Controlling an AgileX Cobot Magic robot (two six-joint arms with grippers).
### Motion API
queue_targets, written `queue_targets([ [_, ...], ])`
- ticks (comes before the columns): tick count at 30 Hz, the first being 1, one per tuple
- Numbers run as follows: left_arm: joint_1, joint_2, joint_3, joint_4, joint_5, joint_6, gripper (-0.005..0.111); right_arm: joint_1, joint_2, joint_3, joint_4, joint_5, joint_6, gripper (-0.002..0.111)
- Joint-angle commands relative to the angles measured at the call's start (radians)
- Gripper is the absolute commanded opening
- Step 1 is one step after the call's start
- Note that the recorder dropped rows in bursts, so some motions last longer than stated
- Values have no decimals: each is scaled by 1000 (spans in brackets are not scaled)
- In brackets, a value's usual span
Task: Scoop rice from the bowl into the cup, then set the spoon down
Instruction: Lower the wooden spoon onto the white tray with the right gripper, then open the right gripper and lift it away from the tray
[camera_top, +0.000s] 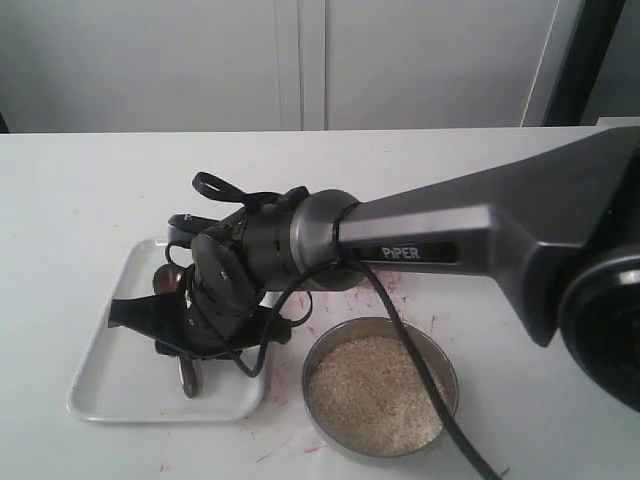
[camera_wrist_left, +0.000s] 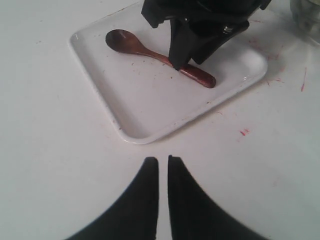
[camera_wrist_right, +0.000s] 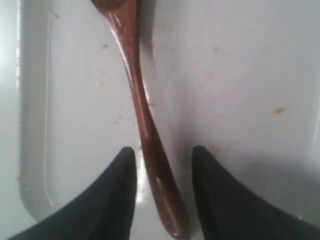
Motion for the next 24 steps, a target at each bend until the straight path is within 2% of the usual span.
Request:
queue_targets([
  [1, -7, -3, 5, -5, 3, 3, 14, 1, -75, 3, -8, -81, 11, 36],
  [6, -7, -3, 5, -5, 3, 3, 14, 1, -174, 3, -10, -169, 8, 32],
  [12, -7, -3, 5, -5, 3, 3, 14, 1, -315, 3, -14, -213, -141, 0],
  [18, -7, -3, 5, -5, 3, 3, 14, 1, -461, 3, -14, -187, -378, 0],
  [24, -7, -3, 5, -5, 3, 3, 14, 1, -603, 3, -14, -110, -469, 0],
])
